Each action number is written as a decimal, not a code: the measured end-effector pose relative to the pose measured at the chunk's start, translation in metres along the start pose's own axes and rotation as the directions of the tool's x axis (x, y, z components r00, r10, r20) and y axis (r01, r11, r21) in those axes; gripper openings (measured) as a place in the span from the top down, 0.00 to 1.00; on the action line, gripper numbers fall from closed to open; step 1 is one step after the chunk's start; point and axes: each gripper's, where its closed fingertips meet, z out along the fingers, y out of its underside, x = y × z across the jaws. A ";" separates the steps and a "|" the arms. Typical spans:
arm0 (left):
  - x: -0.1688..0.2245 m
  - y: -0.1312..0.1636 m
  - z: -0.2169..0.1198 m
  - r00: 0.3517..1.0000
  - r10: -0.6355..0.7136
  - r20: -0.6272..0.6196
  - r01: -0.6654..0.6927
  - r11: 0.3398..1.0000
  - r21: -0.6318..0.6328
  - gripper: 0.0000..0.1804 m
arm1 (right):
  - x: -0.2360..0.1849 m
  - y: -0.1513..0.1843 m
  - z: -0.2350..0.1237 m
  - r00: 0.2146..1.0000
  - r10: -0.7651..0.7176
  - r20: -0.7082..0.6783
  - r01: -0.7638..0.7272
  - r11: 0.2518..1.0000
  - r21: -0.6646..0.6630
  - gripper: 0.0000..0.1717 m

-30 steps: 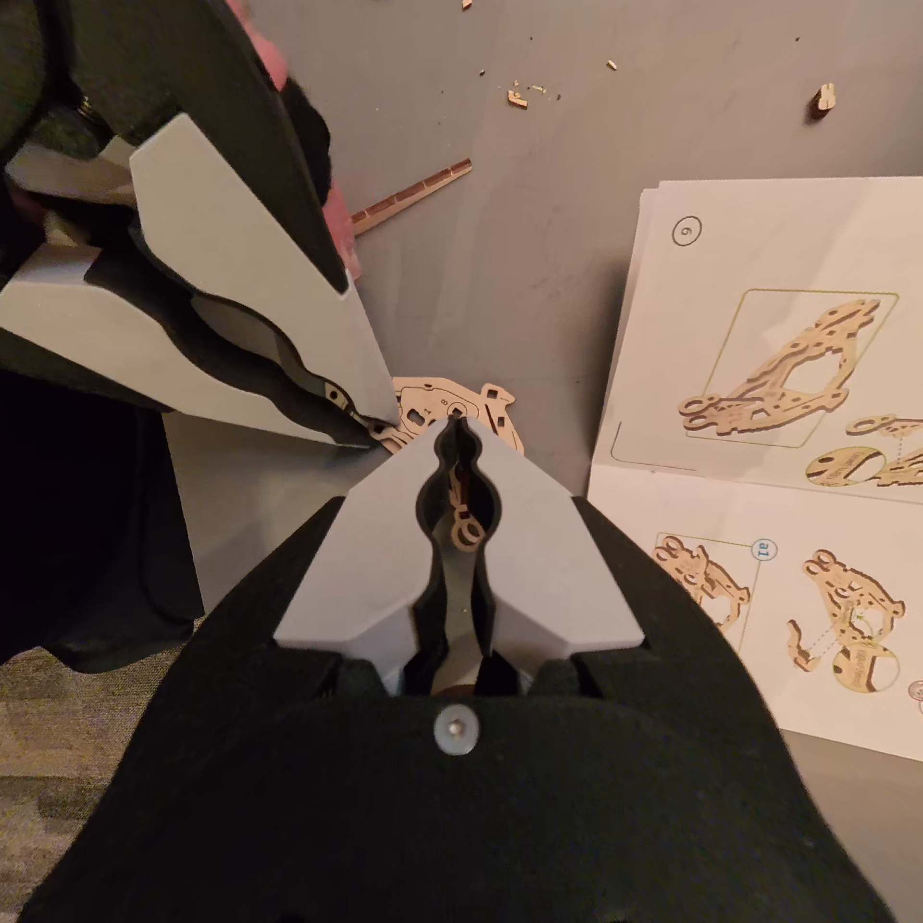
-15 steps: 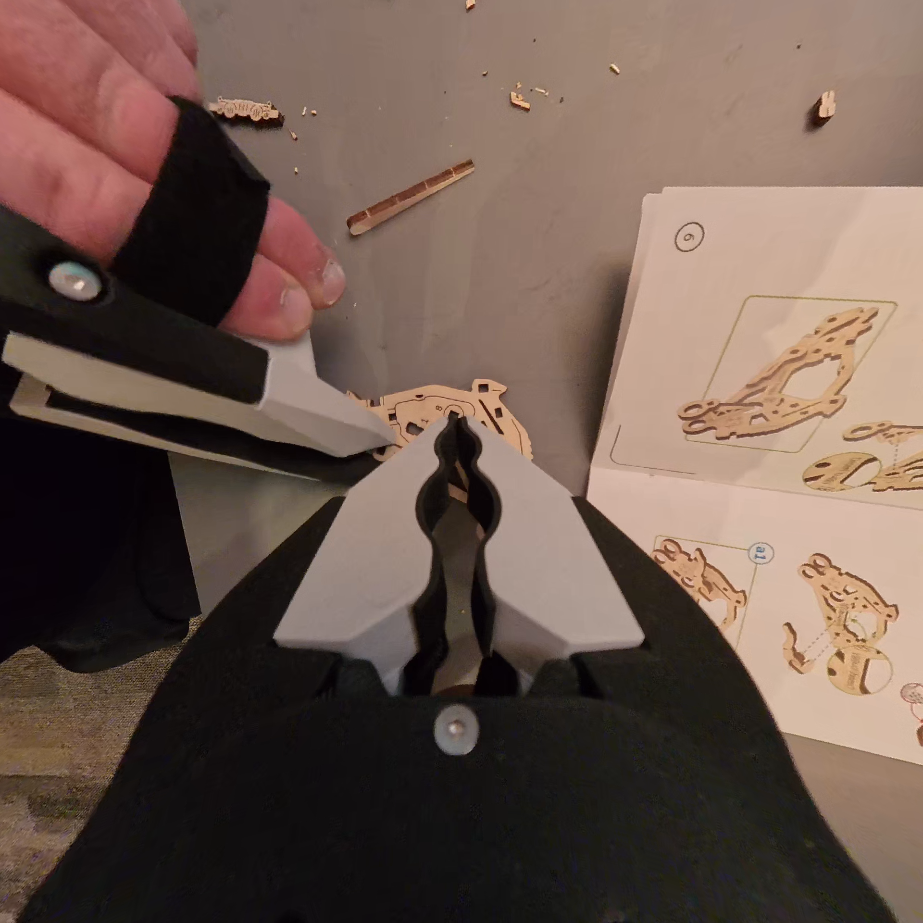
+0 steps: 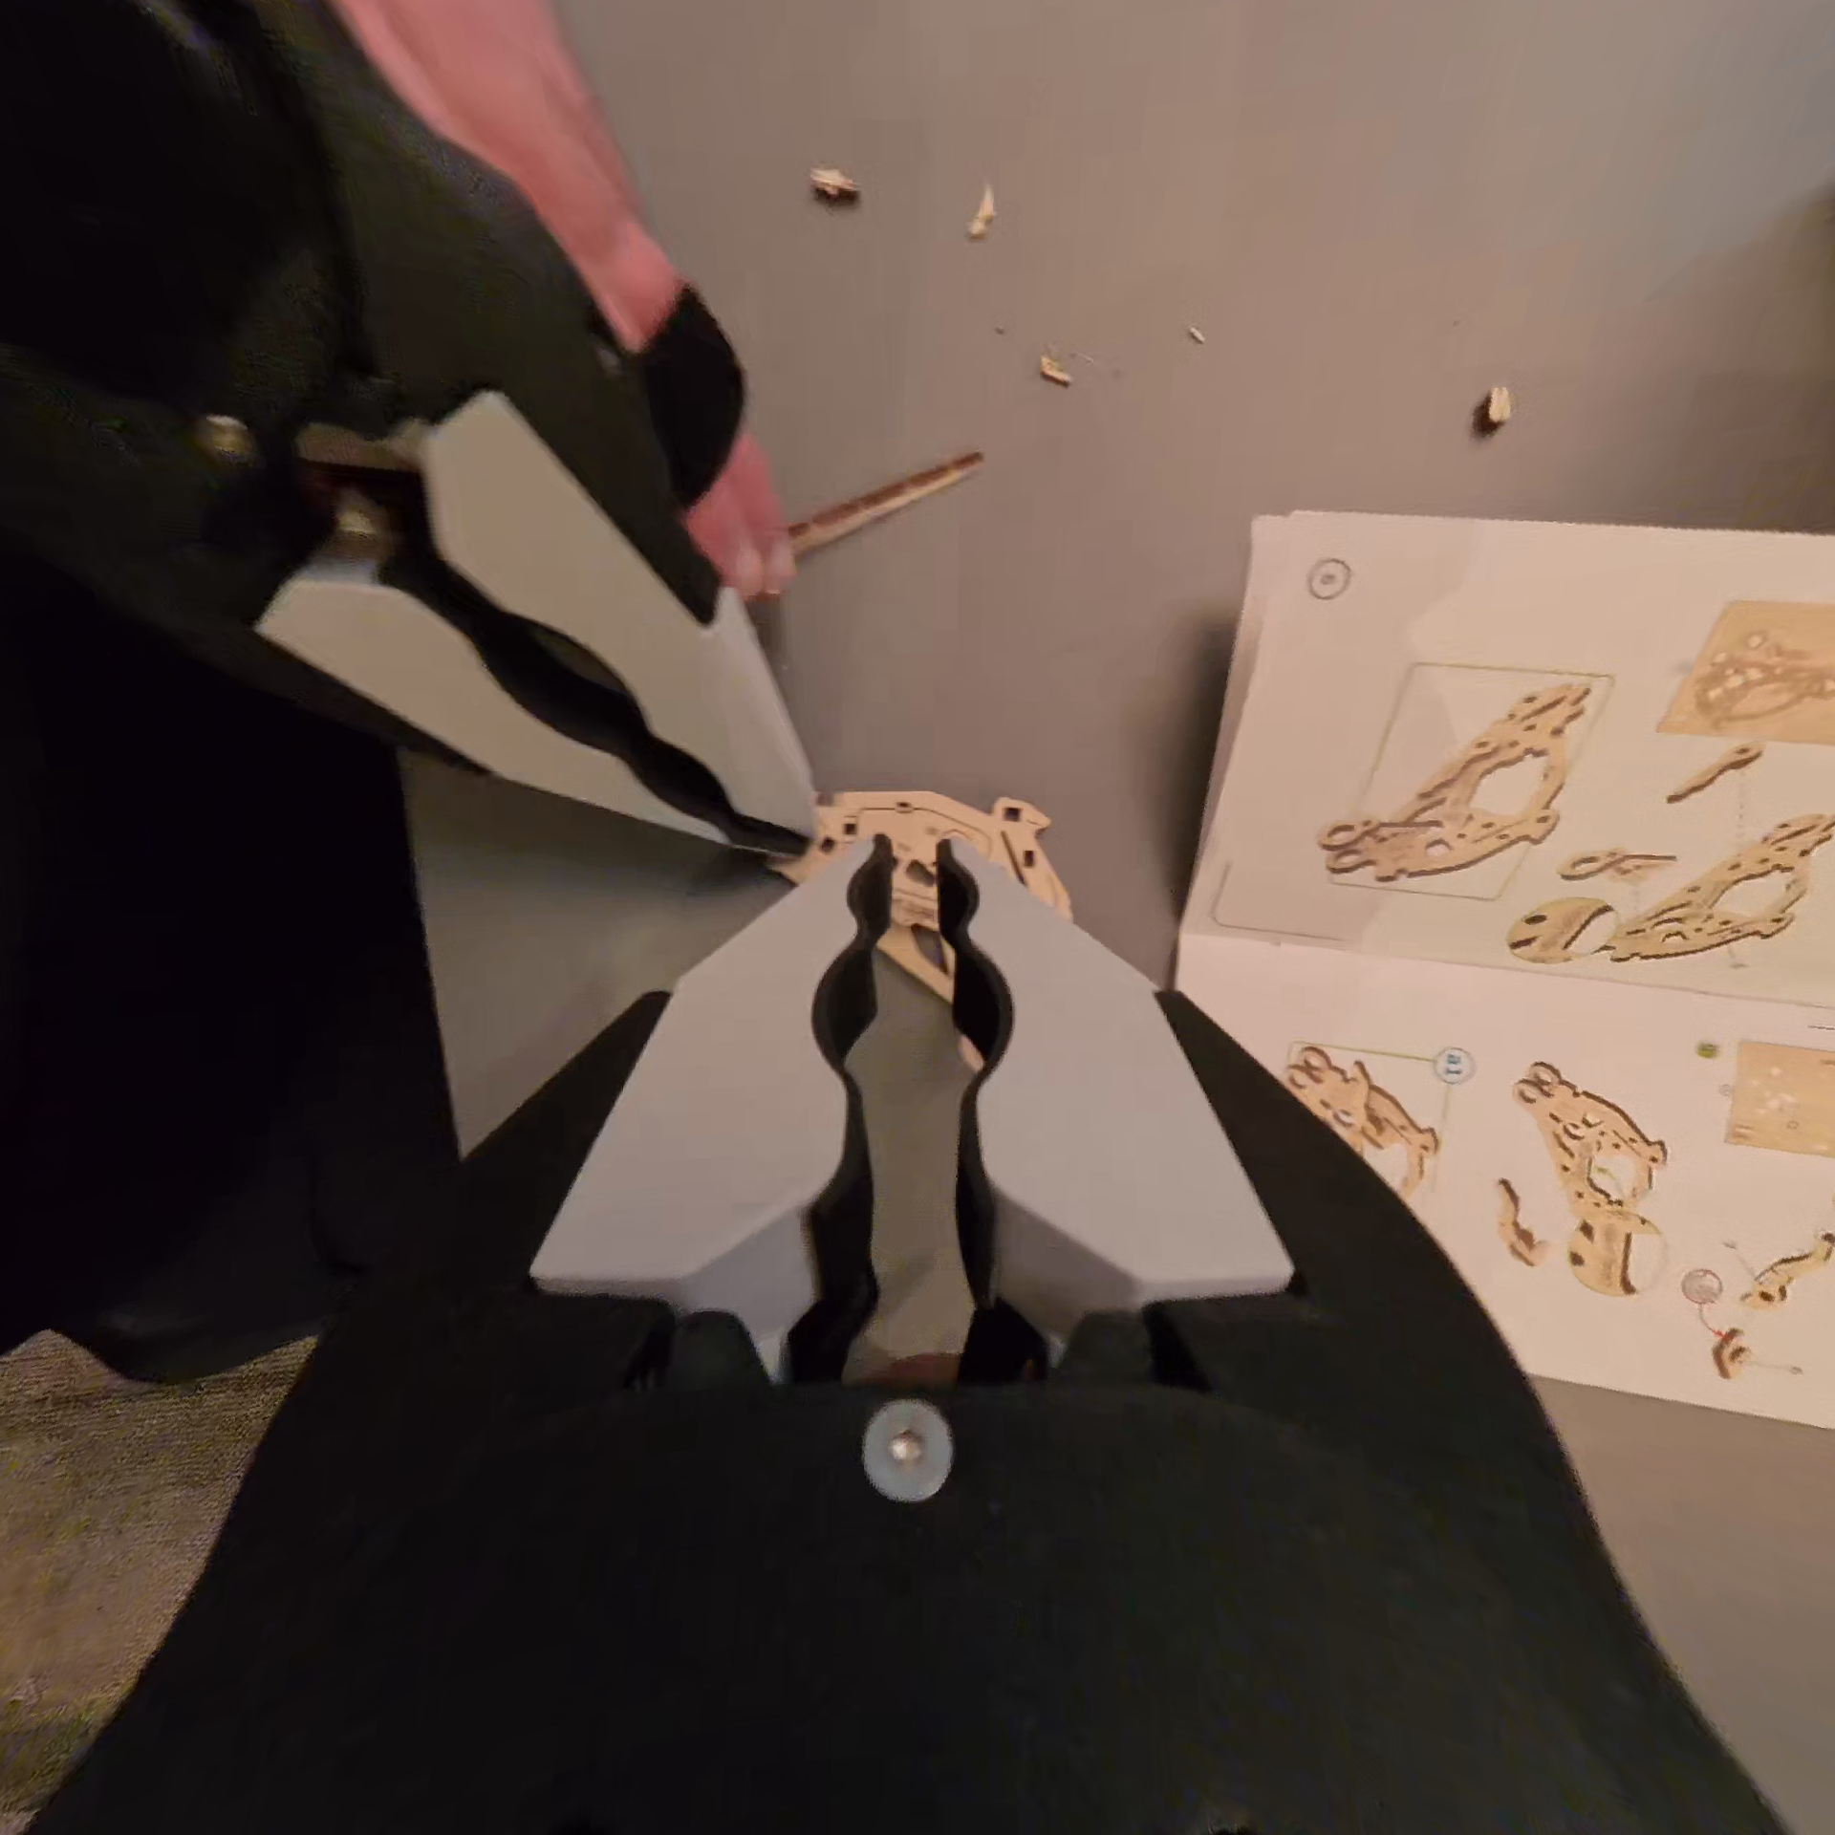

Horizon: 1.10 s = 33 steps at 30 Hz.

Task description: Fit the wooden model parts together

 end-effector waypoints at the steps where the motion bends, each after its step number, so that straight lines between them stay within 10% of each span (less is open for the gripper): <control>1: 0.000 0.000 0.000 1.000 -0.006 -0.007 0.006 1.000 0.003 1.00 | -0.004 0.003 0.000 1.000 -0.014 -0.010 0.014 1.000 -0.018 0.95; 19: 0.000 0.000 0.000 1.000 0.003 0.002 -0.003 0.999 0.040 1.00 | -0.022 0.020 0.026 0.934 -0.343 0.104 0.356 0.919 -0.168 0.96; 33: -0.001 0.001 0.001 1.000 0.005 0.011 -0.005 1.000 -0.008 1.00 | -0.021 0.020 0.024 0.973 -0.221 0.061 0.227 0.967 -0.112 0.97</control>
